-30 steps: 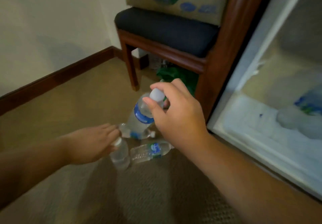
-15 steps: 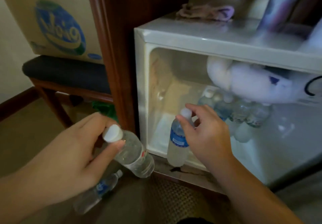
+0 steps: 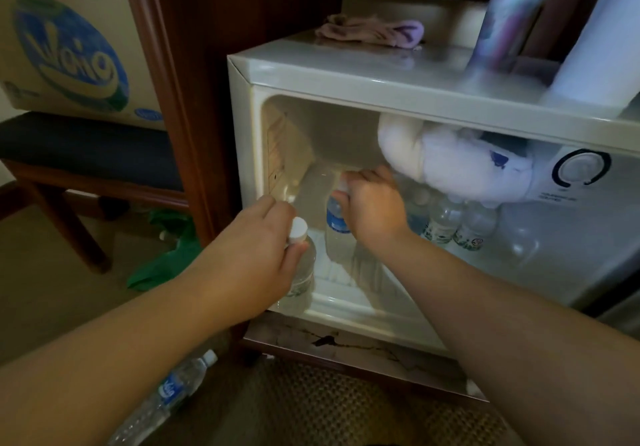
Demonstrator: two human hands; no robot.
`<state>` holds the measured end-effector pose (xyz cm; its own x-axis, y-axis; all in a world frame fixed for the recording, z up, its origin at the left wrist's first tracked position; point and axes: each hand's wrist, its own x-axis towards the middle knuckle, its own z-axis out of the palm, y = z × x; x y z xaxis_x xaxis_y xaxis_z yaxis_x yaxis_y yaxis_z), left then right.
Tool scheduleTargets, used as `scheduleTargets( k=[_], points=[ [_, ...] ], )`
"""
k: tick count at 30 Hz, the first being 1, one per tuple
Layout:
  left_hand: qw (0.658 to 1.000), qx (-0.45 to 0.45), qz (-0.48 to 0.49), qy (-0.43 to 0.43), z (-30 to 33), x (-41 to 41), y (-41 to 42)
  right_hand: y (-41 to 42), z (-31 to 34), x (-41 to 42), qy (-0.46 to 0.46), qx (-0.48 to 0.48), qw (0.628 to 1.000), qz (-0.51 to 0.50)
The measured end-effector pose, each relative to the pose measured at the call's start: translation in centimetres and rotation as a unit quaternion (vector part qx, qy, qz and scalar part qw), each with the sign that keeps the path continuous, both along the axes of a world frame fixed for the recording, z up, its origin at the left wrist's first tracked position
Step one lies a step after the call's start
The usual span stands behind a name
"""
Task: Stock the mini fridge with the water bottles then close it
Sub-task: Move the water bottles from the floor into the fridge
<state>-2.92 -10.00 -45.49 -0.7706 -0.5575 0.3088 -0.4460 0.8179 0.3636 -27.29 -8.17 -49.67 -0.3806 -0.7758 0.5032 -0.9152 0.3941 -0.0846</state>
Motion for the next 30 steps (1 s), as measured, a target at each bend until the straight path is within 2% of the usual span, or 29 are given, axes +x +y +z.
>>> scheduleTargets(
  k=[5, 12, 17, 22, 30],
  points=[
    [1.000, -0.010, 0.018, -0.004, -0.6, -2.5, -1.2, -1.9, -0.6, -1.6, 0.040, 0.051, 0.997, -0.034],
    [0.997, 0.011, 0.069, -0.011, -1.6, -7.3, -2.9, -3.1, -0.8, -3.6, 0.050, 0.055, 0.997, -0.030],
    [0.992, -0.012, 0.102, -0.066, -1.2, -10.4, -4.0, -3.1, -0.5, -3.7, 0.019, 0.052, 0.998, -0.037],
    [0.982, -0.054, 0.106, -0.147, -0.5, -12.4, -4.8, -1.6, -1.4, -2.4, 0.074, 0.028, 0.996, -0.047],
    [0.971, -0.072, 0.118, -0.194, -0.1, -15.9, -6.5, -0.2, -1.7, -3.3, 0.052, 0.037, 0.997, -0.035]
  ],
)
